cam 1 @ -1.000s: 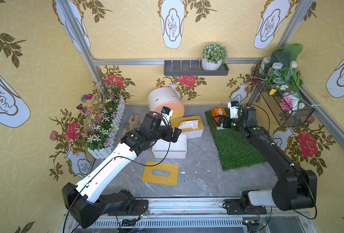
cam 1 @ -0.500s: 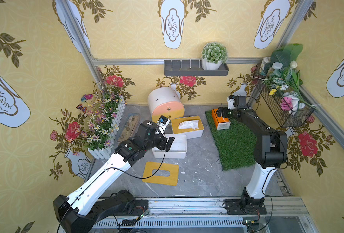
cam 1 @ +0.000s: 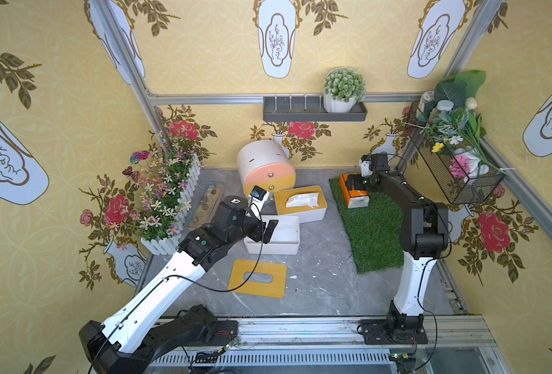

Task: Put the tissue paper into the tissue box
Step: Pick up the paper towel from the center of the board.

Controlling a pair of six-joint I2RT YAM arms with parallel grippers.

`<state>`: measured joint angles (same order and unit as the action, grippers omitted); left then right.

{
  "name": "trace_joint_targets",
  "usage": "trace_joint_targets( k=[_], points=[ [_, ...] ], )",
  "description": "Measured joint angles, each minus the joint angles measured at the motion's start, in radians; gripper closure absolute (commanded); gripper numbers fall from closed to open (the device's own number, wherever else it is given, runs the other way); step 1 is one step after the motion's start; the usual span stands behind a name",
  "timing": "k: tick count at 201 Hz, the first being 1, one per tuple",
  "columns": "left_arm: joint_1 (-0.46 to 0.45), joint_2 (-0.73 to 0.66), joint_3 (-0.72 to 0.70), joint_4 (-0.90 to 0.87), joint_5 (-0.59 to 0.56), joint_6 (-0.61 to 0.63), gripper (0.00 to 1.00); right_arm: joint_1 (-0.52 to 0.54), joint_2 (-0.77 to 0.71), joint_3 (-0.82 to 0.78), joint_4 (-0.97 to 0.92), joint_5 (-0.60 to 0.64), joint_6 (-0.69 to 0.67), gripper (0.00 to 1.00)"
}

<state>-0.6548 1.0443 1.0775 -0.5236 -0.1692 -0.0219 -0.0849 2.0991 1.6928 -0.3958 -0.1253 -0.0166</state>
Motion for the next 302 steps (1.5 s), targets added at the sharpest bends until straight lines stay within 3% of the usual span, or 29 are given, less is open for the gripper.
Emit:
trace_joint_targets(
  k=[106,203,302],
  points=[
    [0.0,0.011,0.0,0.0,-0.01,0.0,0.0,0.034,0.078,-0.03,-0.001,0.05,-0.029,0.0],
    [0.004,0.015,0.0,-0.001,-0.01,-0.002,0.0,0.022,0.094,-0.03,-0.002,0.041,-0.008,0.15],
    [0.005,0.004,-0.001,-0.002,-0.03,-0.009,0.0,0.027,-0.153,-0.056,-0.023,-0.06,0.05,0.18]
  ],
)
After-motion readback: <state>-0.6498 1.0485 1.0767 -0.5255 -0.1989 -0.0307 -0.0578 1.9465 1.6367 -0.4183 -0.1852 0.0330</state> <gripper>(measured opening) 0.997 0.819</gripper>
